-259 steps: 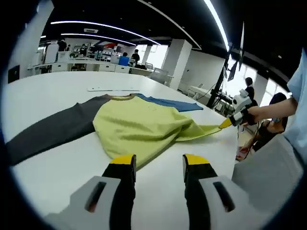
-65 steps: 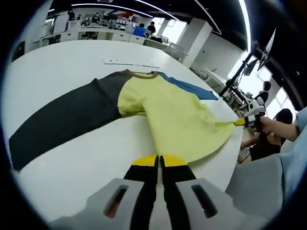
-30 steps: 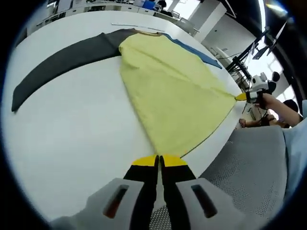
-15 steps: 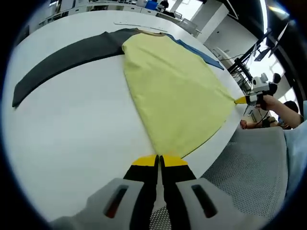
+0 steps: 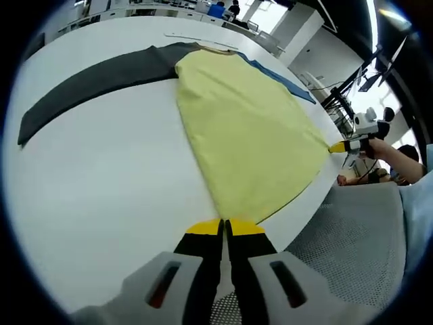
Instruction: Fold the garment on the visible template until the final outline fits inside the template.
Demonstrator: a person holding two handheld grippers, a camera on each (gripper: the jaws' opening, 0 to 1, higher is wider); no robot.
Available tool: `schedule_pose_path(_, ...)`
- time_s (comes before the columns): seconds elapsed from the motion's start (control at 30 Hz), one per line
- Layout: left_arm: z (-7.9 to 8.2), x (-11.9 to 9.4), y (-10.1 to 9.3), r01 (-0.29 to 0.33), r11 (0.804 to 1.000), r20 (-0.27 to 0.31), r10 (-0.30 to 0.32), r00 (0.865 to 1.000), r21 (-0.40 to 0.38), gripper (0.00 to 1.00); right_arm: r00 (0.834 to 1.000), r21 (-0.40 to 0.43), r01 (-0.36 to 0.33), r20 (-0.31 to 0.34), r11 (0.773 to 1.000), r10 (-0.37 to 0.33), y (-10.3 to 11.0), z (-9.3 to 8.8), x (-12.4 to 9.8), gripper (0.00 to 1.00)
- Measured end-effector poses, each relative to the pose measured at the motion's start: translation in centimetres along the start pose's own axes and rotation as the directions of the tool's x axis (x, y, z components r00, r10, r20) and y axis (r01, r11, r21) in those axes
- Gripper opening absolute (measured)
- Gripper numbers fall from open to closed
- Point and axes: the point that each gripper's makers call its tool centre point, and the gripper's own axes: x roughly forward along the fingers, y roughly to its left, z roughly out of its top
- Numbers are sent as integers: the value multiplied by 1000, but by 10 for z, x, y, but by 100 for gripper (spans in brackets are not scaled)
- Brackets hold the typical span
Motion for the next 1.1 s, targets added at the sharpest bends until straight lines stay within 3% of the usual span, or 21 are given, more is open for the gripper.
schedule_pose_path(0.13,1,-2,-1,5,1000,37,-4,999,-17,2,1000,-18,-15,11,1000,16,1,0,0,0)
schedule_pose_path(0.3,13,-12,-6,19,1000,126,-16,992,-24,19,997,-42,-61,45,997,63,10,3,-6,22)
schedule_pose_path(0.33,22,-14,-7,22,999,181,-15,983,-35,23,995,-67,-65,69,996,70,11,8,-8,27)
schedule_pose_path(0.43,34,-20,-10,33,998,260,-19,966,-48,41,986,-108,-61,145,992,76,12,25,-13,34)
schedule_pose_path(0.47,35,-22,-15,53,997,267,-36,963,-56,43,980,-125,-47,184,991,70,9,34,-15,38)
schedule_pose_path(0.53,45,-24,-22,89,993,327,-61,943,-73,45,974,-124,-38,217,992,65,6,42,-19,41)
schedule_pose_path(0.8,63,-31,-23,120,981,436,-42,899,-153,59,943,-60,47,333,997,-24,-36,81,-42,41)
schedule_pose_path(0.9,68,-33,-25,130,977,464,-37,885,-170,60,921,-26,94,381,995,-78,-60,98,-54,40)
schedule_pose_path(0.97,71,-34,-29,139,974,483,-37,875,-177,60,897,11,127,426,992,-120,-80,112,-64,40)
schedule_pose_path(1.03,73,-34,-33,162,966,499,-42,866,-200,62,853,64,179,487,982,-187,-101,129,-79,39)
schedule_pose_path(1.07,73,-34,-34,171,963,503,-45,863,-209,62,813,86,239,528,967,-248,-117,139,-91,39)
schedule_pose_path(1.1,74,-34,-36,178,961,511,-45,858,-213,62,789,96,259,552,961,-268,-124,145,-97,39)
